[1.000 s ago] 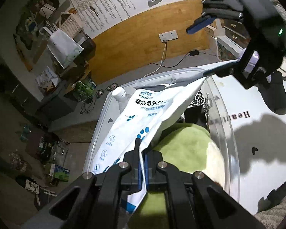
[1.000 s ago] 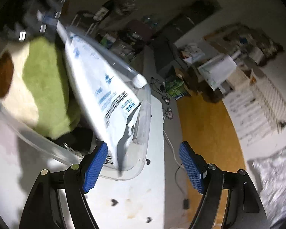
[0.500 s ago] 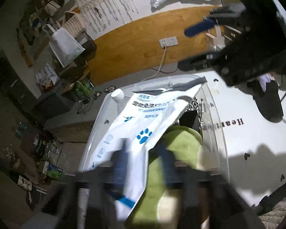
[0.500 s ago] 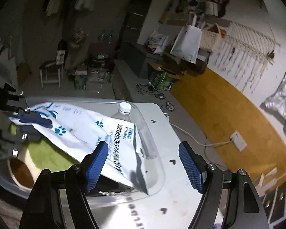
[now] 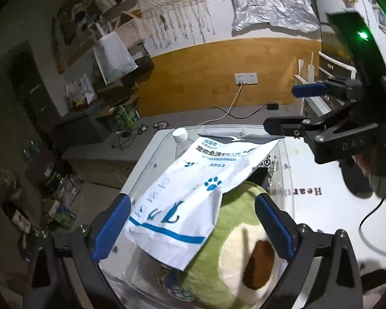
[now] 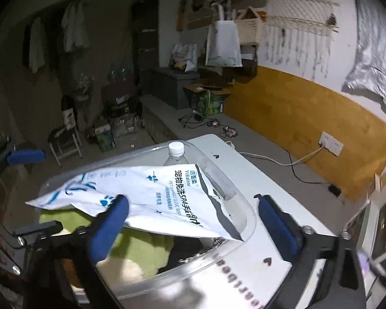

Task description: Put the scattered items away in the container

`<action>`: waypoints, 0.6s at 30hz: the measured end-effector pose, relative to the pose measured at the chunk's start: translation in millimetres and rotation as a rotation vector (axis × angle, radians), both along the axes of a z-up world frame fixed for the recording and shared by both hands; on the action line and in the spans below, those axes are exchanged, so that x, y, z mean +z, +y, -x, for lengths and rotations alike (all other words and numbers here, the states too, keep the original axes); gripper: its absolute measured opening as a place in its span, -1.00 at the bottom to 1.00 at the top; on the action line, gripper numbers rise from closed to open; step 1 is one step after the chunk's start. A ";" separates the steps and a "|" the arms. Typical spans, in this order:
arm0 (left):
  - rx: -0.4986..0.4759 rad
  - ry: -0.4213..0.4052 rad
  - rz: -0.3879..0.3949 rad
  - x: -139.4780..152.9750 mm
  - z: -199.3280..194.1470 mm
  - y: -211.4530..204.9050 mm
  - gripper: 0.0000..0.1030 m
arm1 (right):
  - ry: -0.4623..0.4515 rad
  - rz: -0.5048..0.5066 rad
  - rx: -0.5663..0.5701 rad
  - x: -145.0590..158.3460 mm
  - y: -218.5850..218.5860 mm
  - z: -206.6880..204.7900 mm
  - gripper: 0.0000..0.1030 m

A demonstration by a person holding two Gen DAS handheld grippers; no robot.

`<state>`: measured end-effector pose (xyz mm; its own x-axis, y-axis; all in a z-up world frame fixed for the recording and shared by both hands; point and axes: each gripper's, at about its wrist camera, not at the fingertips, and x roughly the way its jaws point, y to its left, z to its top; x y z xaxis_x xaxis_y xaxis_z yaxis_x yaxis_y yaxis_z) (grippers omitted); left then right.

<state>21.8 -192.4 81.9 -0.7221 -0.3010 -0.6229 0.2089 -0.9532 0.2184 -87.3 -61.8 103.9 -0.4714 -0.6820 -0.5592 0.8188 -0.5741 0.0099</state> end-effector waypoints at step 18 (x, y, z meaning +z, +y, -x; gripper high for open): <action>0.117 0.073 -0.172 3.3 -15.7 14.1 0.90 | -0.136 0.107 -0.200 -4.0 58.2 -38.2 1.00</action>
